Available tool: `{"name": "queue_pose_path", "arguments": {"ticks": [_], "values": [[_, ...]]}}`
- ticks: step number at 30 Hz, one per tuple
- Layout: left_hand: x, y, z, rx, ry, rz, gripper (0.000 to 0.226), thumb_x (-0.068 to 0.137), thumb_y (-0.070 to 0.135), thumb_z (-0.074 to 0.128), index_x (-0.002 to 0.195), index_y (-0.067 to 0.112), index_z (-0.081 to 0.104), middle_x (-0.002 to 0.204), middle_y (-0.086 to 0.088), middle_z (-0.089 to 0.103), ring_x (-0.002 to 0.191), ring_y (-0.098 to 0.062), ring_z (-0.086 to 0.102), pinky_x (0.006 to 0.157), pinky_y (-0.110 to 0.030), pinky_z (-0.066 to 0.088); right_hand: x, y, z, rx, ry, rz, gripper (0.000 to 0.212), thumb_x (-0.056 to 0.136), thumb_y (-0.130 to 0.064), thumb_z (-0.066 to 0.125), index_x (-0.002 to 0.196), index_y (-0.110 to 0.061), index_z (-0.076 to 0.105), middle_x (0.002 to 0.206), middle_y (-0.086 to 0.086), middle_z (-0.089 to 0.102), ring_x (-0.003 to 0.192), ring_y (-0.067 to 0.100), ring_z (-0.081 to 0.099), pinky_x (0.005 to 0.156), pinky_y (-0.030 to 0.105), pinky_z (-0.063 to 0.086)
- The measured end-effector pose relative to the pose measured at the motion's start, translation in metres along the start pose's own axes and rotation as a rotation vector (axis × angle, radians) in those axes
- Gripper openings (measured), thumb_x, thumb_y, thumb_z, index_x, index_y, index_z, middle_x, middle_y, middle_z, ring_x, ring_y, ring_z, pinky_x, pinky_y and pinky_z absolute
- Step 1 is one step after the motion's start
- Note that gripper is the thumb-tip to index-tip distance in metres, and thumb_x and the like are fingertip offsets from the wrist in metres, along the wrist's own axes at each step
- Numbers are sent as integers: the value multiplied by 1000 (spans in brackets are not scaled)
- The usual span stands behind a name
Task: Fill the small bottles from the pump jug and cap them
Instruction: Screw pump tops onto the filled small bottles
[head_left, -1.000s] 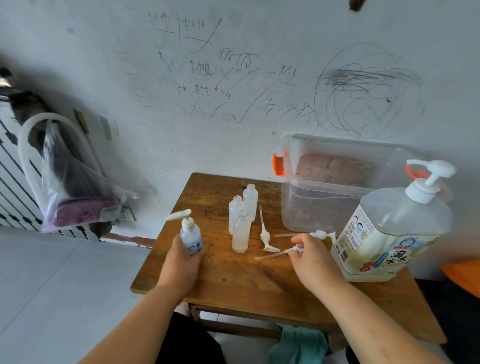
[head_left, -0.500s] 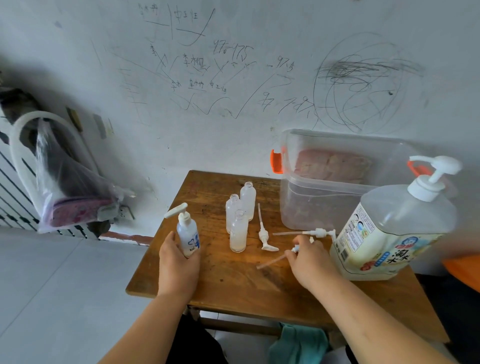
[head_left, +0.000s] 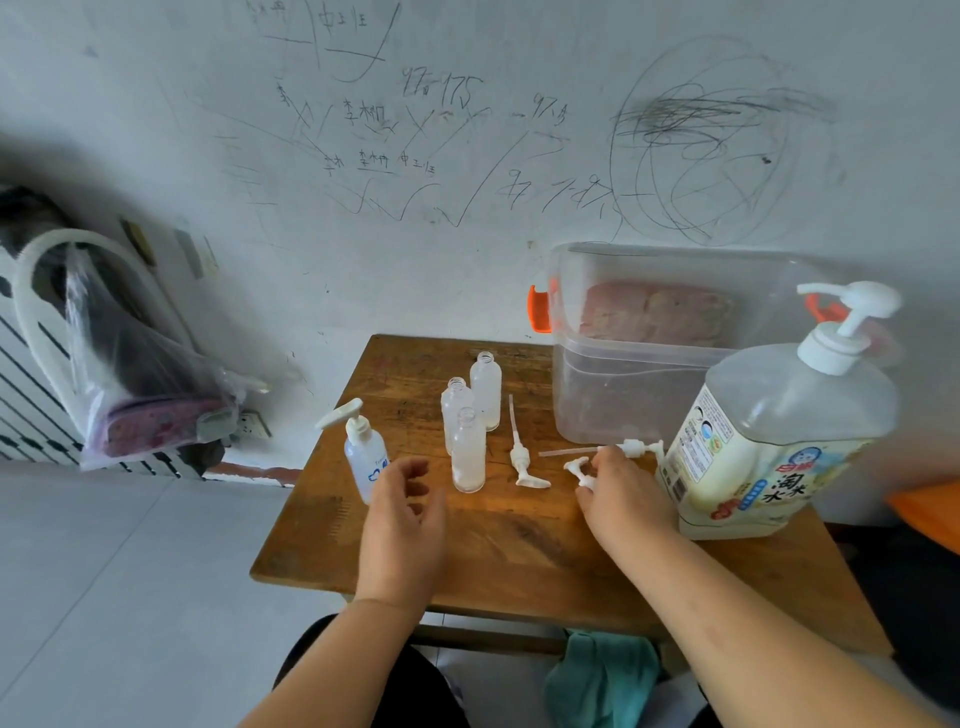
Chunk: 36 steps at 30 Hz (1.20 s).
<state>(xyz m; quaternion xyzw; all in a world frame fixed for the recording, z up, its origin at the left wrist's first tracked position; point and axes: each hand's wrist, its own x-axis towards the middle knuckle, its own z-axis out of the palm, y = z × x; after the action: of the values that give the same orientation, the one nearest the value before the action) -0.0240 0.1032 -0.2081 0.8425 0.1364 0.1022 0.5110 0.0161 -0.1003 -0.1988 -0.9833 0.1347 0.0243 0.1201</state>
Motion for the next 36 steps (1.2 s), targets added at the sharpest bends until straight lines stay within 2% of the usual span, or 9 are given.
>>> {"name": "queue_pose_path", "arguments": {"ticks": [4, 8, 13, 16, 20, 26, 30, 34, 36], "values": [[15, 22, 19, 8, -110, -53, 58, 88, 27, 69, 138, 23, 41, 135, 7, 52, 122, -13, 52, 92, -29, 49, -6, -2, -11, 295, -31, -53, 40, 95, -35, 51, 132, -21, 49, 117, -2, 63, 93, 13, 63, 64, 19, 47], [26, 34, 34, -16, -82, -104, 68, 86, 32, 72, 143, 21, 37, 142, 1, 50, 128, -19, 49, 100, -36, 47, -17, -8, -35, 523, -61, -118, 31, 96, -35, 50, 122, -20, 55, 98, -6, 63, 75, 7, 58, 54, 16, 38], [27, 37, 40, 63, -115, -108, 68, 86, 37, 71, 144, 18, 40, 143, -4, 49, 127, -22, 49, 102, -39, 47, -28, -11, -66, 675, 27, -201, 33, 94, -35, 53, 124, -22, 54, 108, -6, 61, 90, 8, 56, 62, 11, 38], [14, 35, 37, 116, -206, -73, 69, 88, 38, 68, 146, 21, 36, 146, -1, 46, 130, -21, 47, 103, -38, 45, -36, -15, -83, 832, 136, -255, 30, 92, -36, 57, 119, -24, 56, 103, -12, 63, 92, 2, 60, 70, 13, 47], [-4, 28, 29, 120, -344, -66, 68, 90, 39, 64, 148, 27, 30, 144, 2, 50, 127, -20, 52, 102, -38, 48, -48, -28, -104, 1025, 243, -340, 19, 88, -39, 58, 106, -36, 55, 96, -22, 65, 90, -5, 63, 78, 25, 57], [-16, 30, 25, 159, -378, -50, 64, 93, 35, 61, 147, 29, 28, 141, 2, 52, 125, -20, 54, 102, -35, 49, -58, -45, -105, 1041, 248, -409, 29, 85, -41, 60, 112, -30, 57, 101, -14, 68, 94, 4, 66, 77, 22, 56], [-18, 31, 22, 164, -388, -41, 64, 93, 33, 61, 148, 29, 28, 141, 2, 53, 125, -20, 54, 101, -34, 48, -59, -48, -98, 988, 219, -422, 32, 86, -37, 60, 115, -25, 58, 103, -14, 66, 96, 1, 64, 81, 23, 57], [-20, 30, 20, 162, -394, -29, 64, 94, 33, 61, 148, 28, 28, 141, 0, 53, 126, -20, 53, 102, -35, 48, -60, -49, -93, 902, 201, -491, 23, 86, -36, 60, 108, -33, 54, 97, -27, 59, 89, -18, 57, 75, 2, 48], [-20, 30, 20, 164, -398, -29, 64, 94, 32, 61, 148, 28, 27, 141, 0, 53, 126, -20, 54, 102, -34, 48, -61, -50, -95, 910, 225, -498, 24, 85, -37, 60, 108, -34, 54, 97, -29, 58, 89, -20, 56, 74, -1, 45]]}}
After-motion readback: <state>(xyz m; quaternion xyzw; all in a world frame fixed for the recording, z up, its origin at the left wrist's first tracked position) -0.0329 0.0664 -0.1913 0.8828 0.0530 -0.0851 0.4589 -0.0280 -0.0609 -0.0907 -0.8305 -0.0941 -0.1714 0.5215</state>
